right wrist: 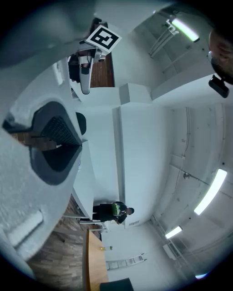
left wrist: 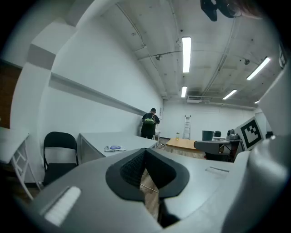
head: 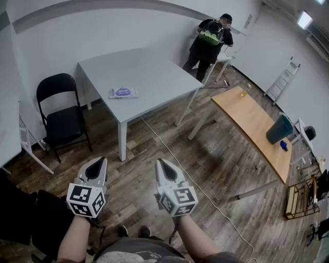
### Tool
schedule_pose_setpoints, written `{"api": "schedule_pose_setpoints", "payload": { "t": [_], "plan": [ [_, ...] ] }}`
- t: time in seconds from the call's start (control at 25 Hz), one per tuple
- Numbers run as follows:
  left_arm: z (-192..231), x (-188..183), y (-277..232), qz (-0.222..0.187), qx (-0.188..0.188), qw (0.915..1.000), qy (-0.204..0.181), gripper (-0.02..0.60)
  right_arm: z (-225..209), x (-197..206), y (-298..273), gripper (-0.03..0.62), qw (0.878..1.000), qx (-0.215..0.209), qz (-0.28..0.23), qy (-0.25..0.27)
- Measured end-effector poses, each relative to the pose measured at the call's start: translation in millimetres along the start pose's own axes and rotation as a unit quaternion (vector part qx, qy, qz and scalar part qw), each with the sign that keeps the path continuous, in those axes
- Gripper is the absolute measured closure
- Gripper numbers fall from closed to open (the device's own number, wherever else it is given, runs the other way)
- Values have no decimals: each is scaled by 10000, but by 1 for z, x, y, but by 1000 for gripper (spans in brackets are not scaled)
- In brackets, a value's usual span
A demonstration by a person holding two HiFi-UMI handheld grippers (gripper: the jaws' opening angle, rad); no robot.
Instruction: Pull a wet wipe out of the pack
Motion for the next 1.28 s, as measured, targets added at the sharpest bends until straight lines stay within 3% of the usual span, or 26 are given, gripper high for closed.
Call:
{"api": "schedule_pose_setpoints", "payload": {
  "t": [0.2, 0.68, 1.28],
  "plan": [
    [3, 1, 4, -41, -94, 9999, 86, 563, 5, -3, -8, 605, 9993, -85, 21, 356],
    [13, 7, 8, -39, -230, 9988, 440, 563, 20, 4, -16, 605, 9981, -316, 180, 497],
    [35, 33, 23, 49, -218, 9978, 620, 563, 19, 17, -18, 605, 9999, 102, 116, -2]
  ]
}}
Point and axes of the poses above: the fingertips, and each gripper's own axes: y backward along the fingers, z to its left, x out of its underside, the point moved 1 cm from there along y, backward along the fingers, and after that the axes turned 11 degrees about z, right-handed, at the moved point
